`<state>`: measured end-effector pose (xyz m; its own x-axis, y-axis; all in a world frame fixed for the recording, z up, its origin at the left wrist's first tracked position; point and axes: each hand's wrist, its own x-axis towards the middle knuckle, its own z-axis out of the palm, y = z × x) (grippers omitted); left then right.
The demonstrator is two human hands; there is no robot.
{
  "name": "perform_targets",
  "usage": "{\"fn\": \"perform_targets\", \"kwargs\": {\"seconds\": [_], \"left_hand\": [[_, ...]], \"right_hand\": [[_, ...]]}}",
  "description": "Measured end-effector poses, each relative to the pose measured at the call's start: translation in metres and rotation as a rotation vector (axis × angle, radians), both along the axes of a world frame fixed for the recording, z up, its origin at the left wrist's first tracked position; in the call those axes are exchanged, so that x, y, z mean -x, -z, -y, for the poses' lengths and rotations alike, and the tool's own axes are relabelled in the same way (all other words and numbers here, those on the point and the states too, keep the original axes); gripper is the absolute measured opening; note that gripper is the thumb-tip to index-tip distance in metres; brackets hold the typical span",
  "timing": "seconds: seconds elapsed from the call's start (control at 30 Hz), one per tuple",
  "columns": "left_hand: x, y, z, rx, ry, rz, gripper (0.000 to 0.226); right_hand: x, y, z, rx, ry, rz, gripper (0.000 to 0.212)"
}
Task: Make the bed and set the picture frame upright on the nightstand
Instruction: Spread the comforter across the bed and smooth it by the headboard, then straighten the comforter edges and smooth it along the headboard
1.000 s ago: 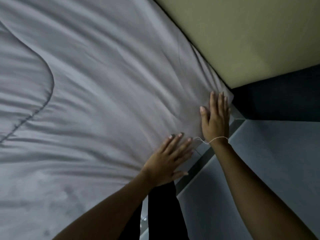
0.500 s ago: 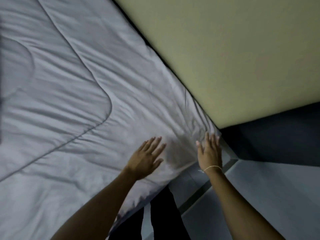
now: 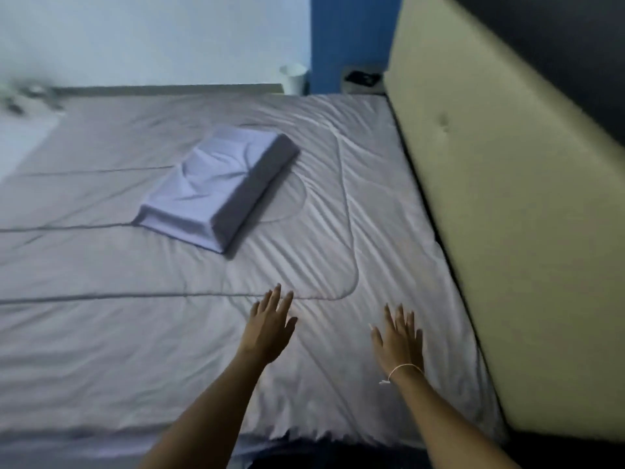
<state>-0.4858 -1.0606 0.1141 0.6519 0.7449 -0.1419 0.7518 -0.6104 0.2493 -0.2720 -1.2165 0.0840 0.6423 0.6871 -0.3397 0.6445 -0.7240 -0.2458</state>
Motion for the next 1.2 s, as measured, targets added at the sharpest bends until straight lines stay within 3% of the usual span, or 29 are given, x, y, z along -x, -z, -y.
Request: {"fn": "perform_targets", "kwargs": {"seconds": [0.4,0.5,0.73,0.87,1.2], "left_hand": [[0.192,-0.016,0.035,-0.069,-0.594,-0.103,0.054],[0.242,-0.013,0.031,-0.08,-0.667,-0.19,0.058],[0.374,-0.013,-0.014,-0.1,-0.862,-0.11,0.051],[0.455,-0.004,-0.05,-0.066,-0.91,-0.159,0.057],[0.629,-0.016,-0.098,-0.063,-1.089,-0.1,0.056]], "right_hand": [[0.117,-0.018,-0.104,0.024,-0.547,0.033,0.062],[0.157,-0.027,-0.131,0.022,-0.628,0.059,0.062],[0.286,-0.028,-0.205,0.059,-0.795,0.135,0.062],[0.369,-0.02,-0.247,0.081,-0.881,0.165,0.063],[0.587,-0.007,-0.34,0.03,-1.064,0.024,0.062]]}}
